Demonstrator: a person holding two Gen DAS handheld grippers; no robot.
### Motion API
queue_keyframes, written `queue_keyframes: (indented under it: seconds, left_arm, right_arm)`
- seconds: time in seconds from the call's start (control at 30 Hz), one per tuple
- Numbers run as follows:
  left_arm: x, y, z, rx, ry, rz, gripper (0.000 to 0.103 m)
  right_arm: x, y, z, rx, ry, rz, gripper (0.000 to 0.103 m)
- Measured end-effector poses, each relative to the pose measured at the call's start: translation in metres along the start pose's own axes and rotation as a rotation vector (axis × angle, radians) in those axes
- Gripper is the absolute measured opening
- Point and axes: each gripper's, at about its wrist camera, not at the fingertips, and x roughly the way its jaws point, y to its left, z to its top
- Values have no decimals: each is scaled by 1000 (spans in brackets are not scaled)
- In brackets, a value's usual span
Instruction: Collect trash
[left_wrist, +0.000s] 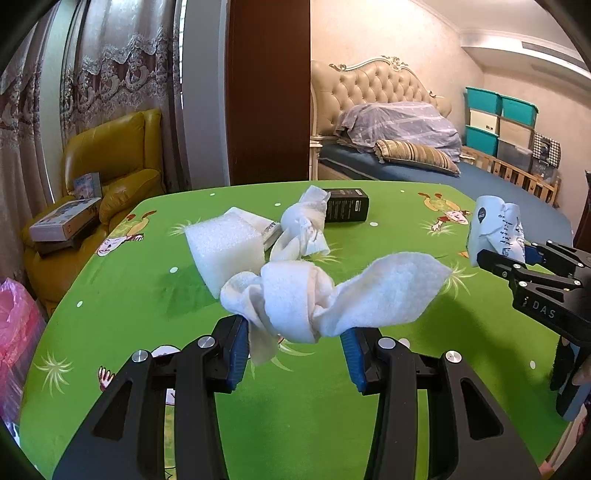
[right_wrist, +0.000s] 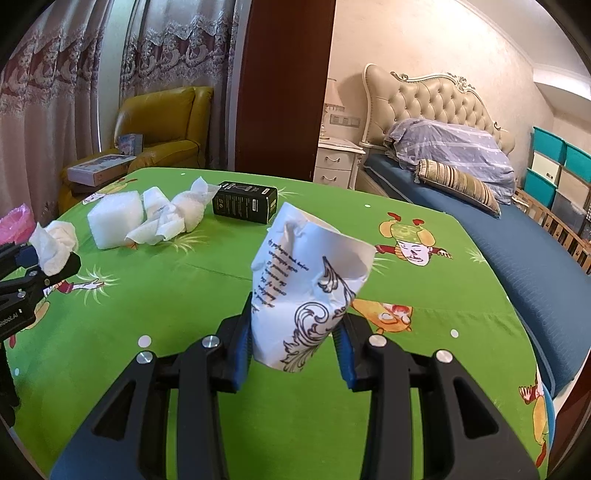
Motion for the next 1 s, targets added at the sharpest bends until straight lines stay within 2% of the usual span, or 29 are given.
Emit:
queue_keyframes:
  seconds: [0.13,0.3,0.57,0.73,1.0]
  left_arm:
    - [-2,2,0,-10,-7,-6,41]
    - [-7,12,1,-55,-25,-33,41]
    - [-23,18,-3,-32,-47,2,41]
    - [-35,26,-4,-22,-72,19,42]
    - [-50,59,-8,-44,-83,55,41]
  right_arm:
    - [3,7,1,-30,13,-14,37]
    - [0,12,0,-12,16,33,37]
    - [-16,44,-3,-11,26,158,37]
    - [-28,68,-5,-69,30,184,37]
    - [-43,95,5,-109,21,239,37]
